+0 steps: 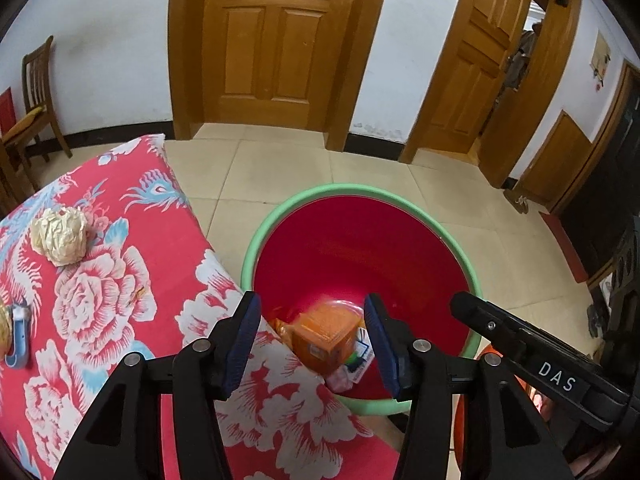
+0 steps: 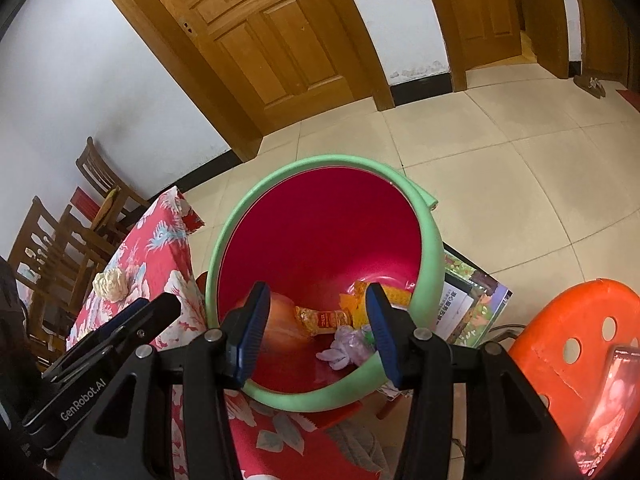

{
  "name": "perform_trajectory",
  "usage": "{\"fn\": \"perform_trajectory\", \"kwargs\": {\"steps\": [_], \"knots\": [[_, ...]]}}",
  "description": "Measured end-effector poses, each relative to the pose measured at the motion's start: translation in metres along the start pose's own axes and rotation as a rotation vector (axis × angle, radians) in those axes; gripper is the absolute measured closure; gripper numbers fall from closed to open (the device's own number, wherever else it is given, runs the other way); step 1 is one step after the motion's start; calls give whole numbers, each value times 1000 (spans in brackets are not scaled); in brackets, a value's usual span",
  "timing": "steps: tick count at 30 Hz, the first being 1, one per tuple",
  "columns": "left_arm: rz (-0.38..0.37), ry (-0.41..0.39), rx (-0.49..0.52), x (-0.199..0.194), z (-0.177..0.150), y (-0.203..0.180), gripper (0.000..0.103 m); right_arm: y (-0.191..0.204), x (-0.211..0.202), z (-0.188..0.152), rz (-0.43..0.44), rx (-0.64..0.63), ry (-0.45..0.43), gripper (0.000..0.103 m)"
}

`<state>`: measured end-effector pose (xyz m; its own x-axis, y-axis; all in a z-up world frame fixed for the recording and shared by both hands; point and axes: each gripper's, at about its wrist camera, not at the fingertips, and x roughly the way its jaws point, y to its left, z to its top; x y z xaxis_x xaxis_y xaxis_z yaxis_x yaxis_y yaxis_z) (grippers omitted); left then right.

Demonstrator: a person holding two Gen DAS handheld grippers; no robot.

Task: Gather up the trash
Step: 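Carry orange box and toy over the red bin and release both, then move both open grippers back toward the crumpled paper balls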

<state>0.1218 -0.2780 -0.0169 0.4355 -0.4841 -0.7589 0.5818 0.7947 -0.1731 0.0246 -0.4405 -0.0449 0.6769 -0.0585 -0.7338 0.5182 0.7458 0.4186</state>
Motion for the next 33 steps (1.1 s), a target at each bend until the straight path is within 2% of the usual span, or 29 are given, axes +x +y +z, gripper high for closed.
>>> {"fn": "perform_trajectory", "kwargs": {"steps": [8,18,33], "knots": [[11,-15,-31,-11,-1,12,48,6,-7,-3,15,-2,-6,51],[59,-58,-88,-38,-5,42,48,28,-17,-7,49,-32,-15,50],[186,-142,-214,-90,-16,115,48,87,-16,-13,121,-147,6,49]]}}
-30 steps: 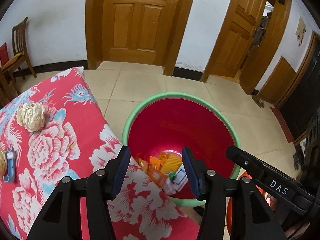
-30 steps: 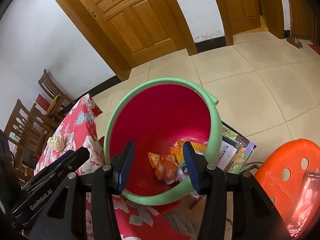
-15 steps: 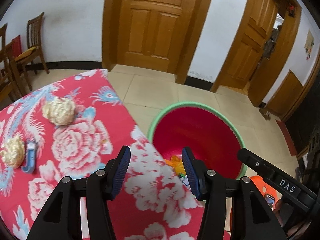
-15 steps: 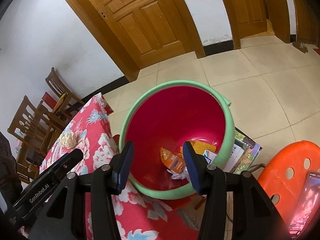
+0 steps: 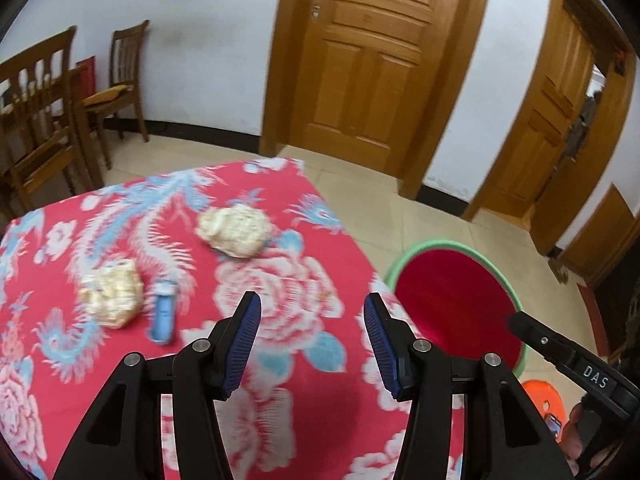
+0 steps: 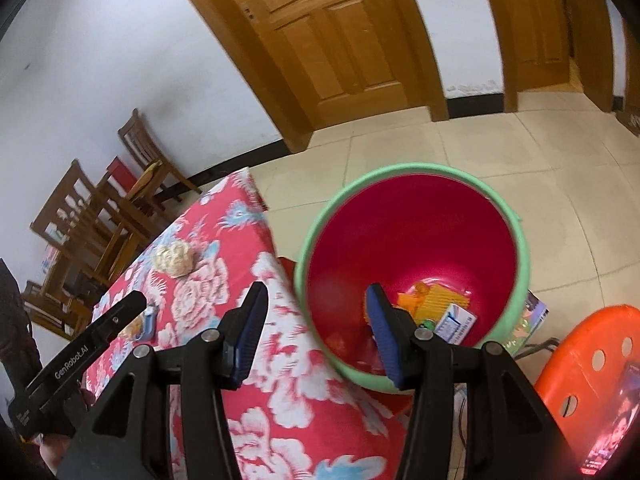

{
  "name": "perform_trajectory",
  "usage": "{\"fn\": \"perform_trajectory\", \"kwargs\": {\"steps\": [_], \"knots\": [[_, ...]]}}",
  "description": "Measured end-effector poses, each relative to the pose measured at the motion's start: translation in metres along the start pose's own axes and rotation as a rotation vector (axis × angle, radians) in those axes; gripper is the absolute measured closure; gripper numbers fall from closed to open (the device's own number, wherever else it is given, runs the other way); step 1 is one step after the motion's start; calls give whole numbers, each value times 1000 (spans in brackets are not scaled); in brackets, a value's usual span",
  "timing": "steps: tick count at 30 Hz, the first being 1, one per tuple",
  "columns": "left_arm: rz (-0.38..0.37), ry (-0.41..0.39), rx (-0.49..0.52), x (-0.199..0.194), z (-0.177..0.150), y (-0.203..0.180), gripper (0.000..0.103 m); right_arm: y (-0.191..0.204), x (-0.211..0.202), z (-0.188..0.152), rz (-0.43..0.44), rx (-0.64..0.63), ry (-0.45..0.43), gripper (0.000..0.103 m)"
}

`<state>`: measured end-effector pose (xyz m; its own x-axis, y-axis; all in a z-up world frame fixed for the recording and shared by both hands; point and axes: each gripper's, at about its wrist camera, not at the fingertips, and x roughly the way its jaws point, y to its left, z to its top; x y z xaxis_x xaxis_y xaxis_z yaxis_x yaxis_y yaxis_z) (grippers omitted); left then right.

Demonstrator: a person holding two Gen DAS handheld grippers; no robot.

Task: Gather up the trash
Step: 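Move both open grippers back toward the crumpled paper balls, then grasp a crumpled paper ball with left gripper while right gripper grasps another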

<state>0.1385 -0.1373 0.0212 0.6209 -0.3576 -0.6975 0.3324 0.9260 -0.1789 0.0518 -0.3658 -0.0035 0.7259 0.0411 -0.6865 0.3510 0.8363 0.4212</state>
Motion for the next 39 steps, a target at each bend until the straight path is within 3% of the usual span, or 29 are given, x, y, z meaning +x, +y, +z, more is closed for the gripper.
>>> {"fn": "perform_trajectory", "kwargs": {"steps": [13,20,29,39], "knots": [[154,-56,-123,-26,7,81,48,78,17,8,81,-165,33,46],[234,-40,-190,-19,4,122,48,122,39,10,122,-234,48,43],[227,2,-235,5,-2,144,48,162,88,10,155,-276,99,36],[236,39,-264,27,-8,157,48,187,151,14,150,-284,149,35]]}}
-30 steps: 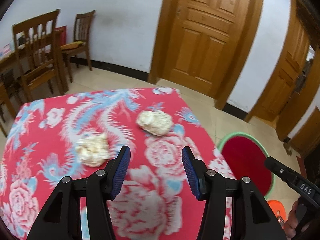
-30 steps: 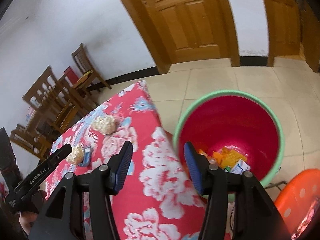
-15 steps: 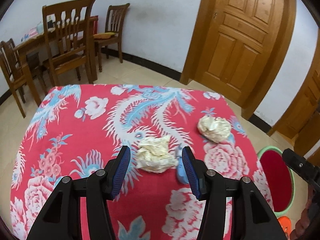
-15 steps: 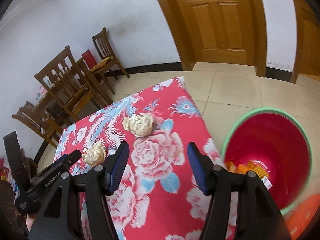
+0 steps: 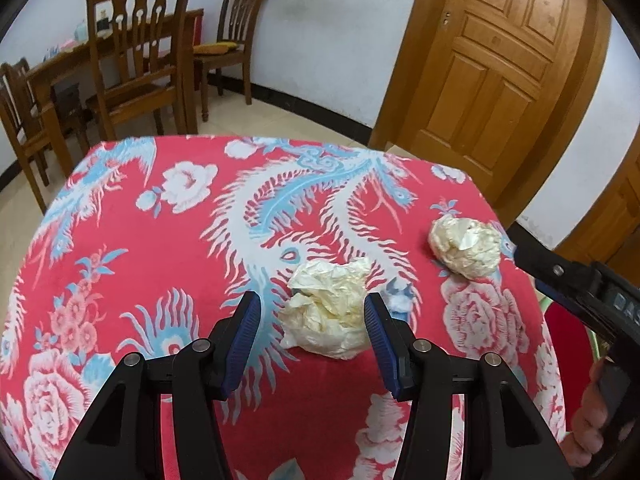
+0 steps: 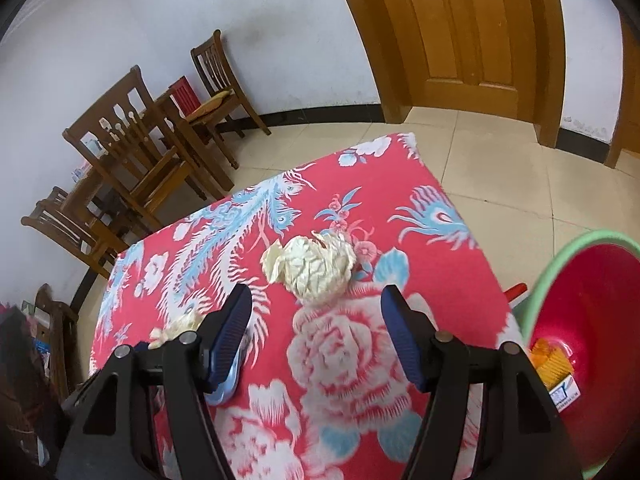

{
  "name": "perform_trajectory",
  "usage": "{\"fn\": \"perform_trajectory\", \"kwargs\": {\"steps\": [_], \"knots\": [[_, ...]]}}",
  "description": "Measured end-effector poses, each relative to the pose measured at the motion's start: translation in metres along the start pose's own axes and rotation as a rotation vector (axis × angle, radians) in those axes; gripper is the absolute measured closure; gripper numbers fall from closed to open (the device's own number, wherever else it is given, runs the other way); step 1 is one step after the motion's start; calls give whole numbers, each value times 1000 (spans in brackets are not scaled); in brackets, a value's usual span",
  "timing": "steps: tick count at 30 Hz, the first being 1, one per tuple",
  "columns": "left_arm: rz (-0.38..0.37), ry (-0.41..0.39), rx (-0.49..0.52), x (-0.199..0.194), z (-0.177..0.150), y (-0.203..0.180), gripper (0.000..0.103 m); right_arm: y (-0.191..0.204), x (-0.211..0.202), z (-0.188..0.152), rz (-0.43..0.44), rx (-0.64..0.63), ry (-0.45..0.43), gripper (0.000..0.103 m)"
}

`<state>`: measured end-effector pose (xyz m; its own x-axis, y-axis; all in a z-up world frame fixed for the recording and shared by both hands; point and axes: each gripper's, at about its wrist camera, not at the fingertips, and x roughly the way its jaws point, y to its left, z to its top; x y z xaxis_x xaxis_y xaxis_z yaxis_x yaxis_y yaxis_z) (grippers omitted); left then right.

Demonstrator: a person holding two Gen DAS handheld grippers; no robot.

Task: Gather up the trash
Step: 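Grasp a crumpled paper ball with left gripper while right gripper grasps another, then carry both paper balls over the red bin and open both grippers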

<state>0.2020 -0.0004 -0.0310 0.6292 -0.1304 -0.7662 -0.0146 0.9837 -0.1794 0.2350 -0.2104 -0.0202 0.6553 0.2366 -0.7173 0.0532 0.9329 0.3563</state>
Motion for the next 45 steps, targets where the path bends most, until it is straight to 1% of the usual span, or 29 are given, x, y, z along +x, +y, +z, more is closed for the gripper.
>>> {"fn": "perform_trajectory", "kwargs": {"steps": [5,9,10,11,12,13,14,15,16,17,20,22,26,35,45], "knots": [[-17,14,-30,9,-1,6,48,4,28,6,-17,-13,28,35],[-38,19,-37,12,-1,7,48,6,40,7,-21,-34,38,35],[-46,22,-38,13,-1,6,48,6,43,7,-27,-38,42,37],[-59,28,-40,14,-2,6,48,6,46,8,-29,-42,46,42],[-69,31,-42,15,-2,6,48,6,48,8,-29,-43,52,46],[-82,34,-44,15,-3,6,53,5,51,7,-29,-40,63,53],[-96,35,-43,15,-4,5,60,3,54,7,-18,-35,73,57],[-109,35,-42,15,-4,5,64,3,55,6,-9,-33,77,61],[-119,35,-41,15,-4,4,67,3,54,6,-12,-36,74,62],[-114,28,-36,13,-3,3,70,4,53,6,-15,-45,67,64],[-123,20,-38,11,-3,4,75,7,49,5,-20,-60,62,66],[-130,16,-45,9,-2,5,78,7,42,5,-12,-58,63,66],[-133,0,-41,2,-1,4,80,8,24,3,-4,-57,40,66],[-154,-44,-28,-23,1,-3,81,0,-25,-5,23,-32,-3,66],[-194,-79,16,-53,-2,-24,81,-20,-78,-22,14,0,-64,65]]}}
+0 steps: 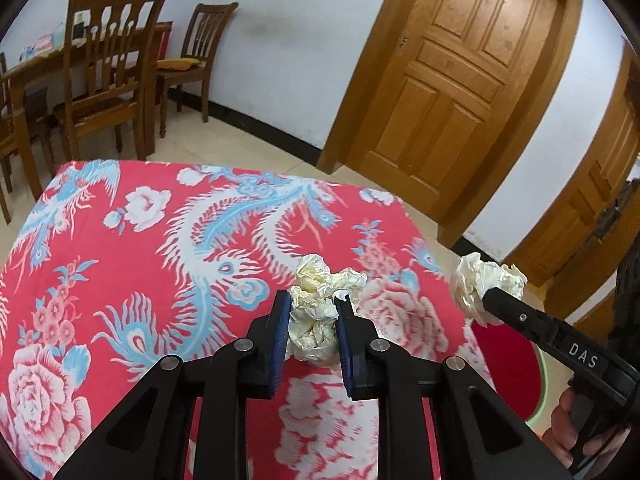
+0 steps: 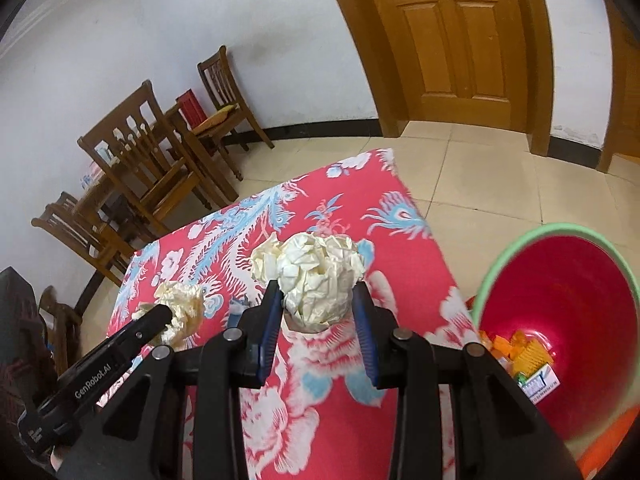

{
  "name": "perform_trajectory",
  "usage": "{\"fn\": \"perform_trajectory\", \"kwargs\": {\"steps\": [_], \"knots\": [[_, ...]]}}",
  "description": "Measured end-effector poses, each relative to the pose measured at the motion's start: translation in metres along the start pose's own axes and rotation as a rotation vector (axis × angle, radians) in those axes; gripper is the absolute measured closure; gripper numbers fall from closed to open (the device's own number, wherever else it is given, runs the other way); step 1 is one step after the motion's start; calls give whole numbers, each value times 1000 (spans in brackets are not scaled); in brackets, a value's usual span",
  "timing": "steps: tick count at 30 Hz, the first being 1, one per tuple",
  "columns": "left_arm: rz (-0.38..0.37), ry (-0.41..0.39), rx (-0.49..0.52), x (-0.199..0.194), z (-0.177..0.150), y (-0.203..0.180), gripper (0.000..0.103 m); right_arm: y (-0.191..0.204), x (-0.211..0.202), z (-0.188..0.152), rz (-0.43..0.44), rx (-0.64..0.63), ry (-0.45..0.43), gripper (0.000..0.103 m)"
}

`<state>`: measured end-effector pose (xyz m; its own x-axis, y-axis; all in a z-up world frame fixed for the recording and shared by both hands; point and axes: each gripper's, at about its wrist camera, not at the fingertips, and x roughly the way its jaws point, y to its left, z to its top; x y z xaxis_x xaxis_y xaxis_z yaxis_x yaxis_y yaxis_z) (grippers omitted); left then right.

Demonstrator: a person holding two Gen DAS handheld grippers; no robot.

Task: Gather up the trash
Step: 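Carry both paper balls over the red bin and open both grippers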

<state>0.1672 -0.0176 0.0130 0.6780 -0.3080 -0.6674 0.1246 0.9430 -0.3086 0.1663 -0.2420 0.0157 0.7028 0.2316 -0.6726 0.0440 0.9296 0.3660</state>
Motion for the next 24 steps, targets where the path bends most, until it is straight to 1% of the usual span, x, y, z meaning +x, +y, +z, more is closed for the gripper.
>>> {"fn": "perform_trajectory", "kwargs": {"steps": [13,24], "knots": [[-63,-16,78,-26,-10,-47,81,-40,-68,-28,-54,100,-78,65],[-116,2,154,-34,-27,-98,81,-86,-114,-43,-96,185,-135,65]]}}
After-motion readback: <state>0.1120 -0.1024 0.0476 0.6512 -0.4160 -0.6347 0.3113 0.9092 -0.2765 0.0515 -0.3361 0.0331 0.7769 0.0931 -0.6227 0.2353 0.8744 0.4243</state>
